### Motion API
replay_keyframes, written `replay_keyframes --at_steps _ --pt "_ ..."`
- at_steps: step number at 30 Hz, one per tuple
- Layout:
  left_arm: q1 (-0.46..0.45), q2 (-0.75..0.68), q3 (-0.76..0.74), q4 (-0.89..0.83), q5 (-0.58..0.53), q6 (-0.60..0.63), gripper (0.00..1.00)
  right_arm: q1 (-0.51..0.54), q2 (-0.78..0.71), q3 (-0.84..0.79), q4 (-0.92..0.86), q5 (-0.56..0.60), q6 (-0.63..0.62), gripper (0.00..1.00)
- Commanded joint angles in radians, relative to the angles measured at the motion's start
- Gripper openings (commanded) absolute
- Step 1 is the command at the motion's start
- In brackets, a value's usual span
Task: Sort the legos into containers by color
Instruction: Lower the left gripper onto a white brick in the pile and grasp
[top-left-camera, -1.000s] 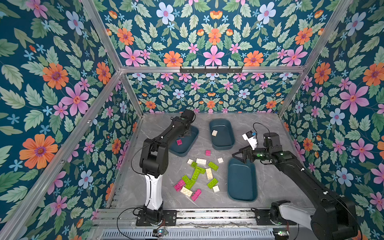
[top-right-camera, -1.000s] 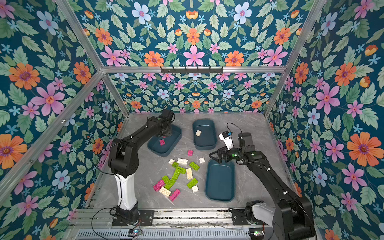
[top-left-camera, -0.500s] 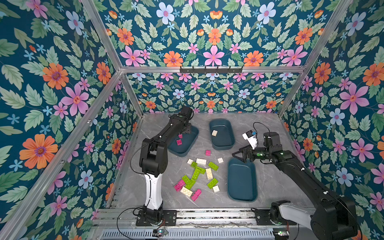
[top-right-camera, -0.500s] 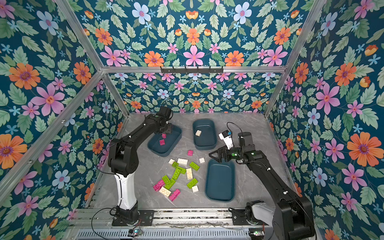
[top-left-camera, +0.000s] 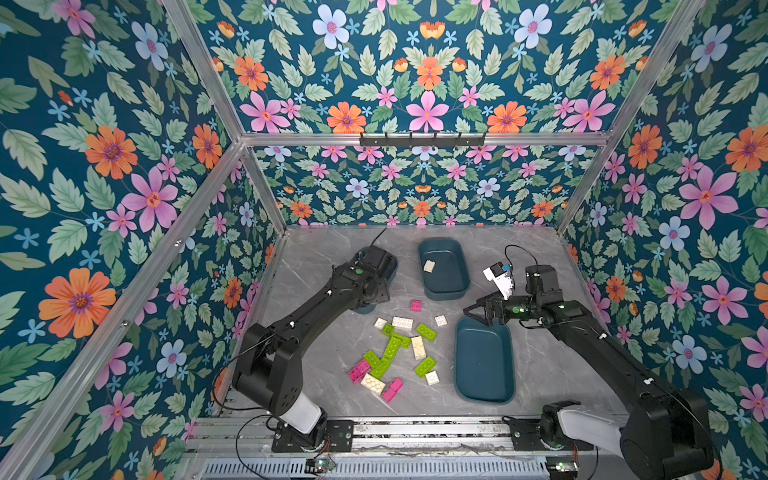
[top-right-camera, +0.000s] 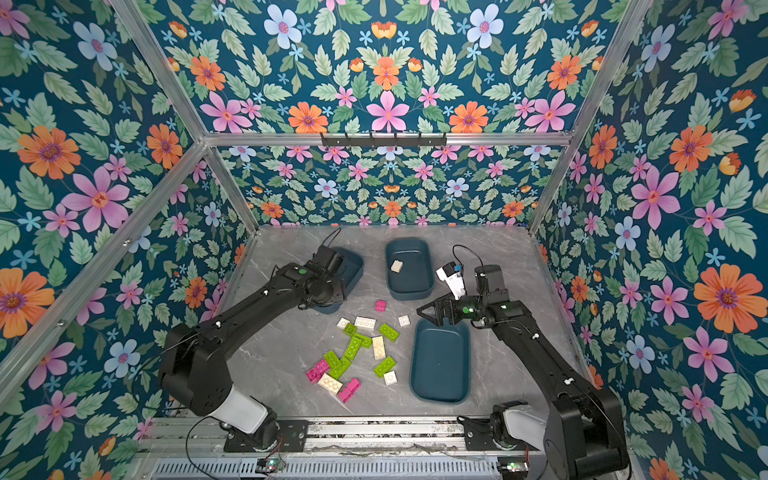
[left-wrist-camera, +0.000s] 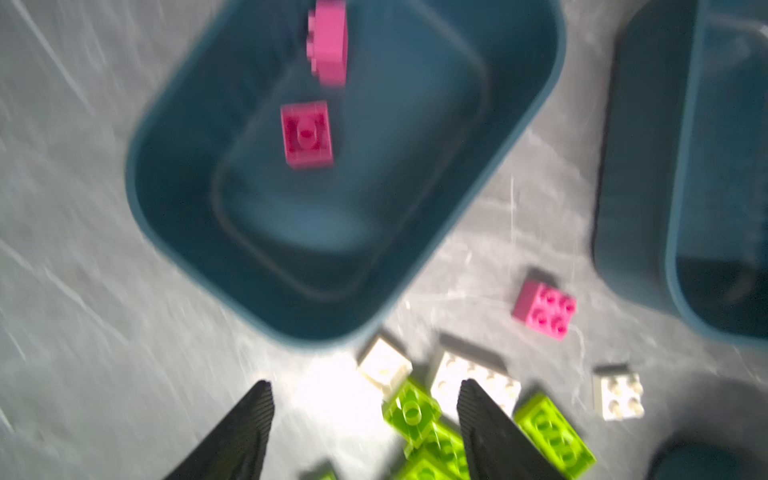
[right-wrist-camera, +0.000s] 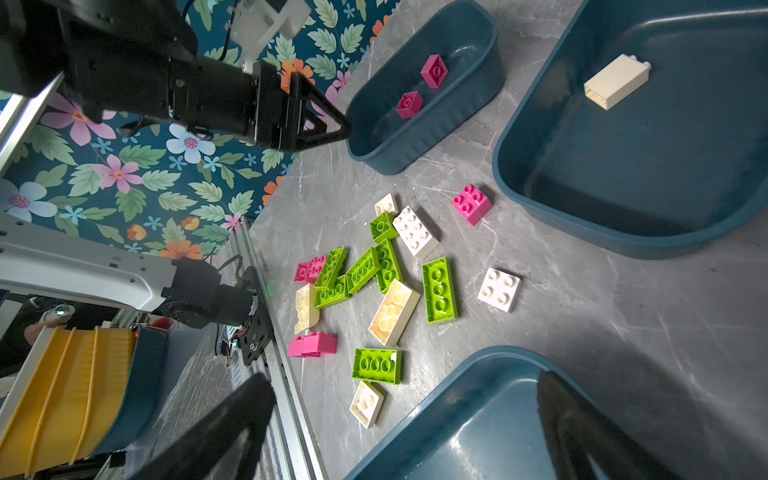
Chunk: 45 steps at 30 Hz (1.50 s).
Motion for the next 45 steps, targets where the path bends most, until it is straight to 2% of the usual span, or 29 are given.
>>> replay_keyframes --at_steps 1,6,18,29,45 --pt "-0.039 -0.031 -0.056 0.001 -0.050 -0.282 0.71 0.000 0.001 -0.008 0.036 -0.029 0.010 0.99" --pt "-0.083 -0.064 -0.167 0.036 -0.024 -0.551 0.71 0.001 -0.009 -0.020 0.047 -0.042 0.017 0.99" --pt "-0.086 0.025 -0.234 0.134 -0.024 -0.833 0.70 0.019 -0.043 -0.059 0.088 -0.084 0.038 0.99" --pt "-0.082 0.165 -0.176 0.189 -0.038 -0.904 0.65 0.042 -0.055 -0.059 0.122 -0.113 0.034 0.99" --pt "-0.083 0.273 -0.119 0.107 -0.061 -0.894 0.38 0.042 -0.062 -0.053 0.090 -0.107 0.006 0.99"
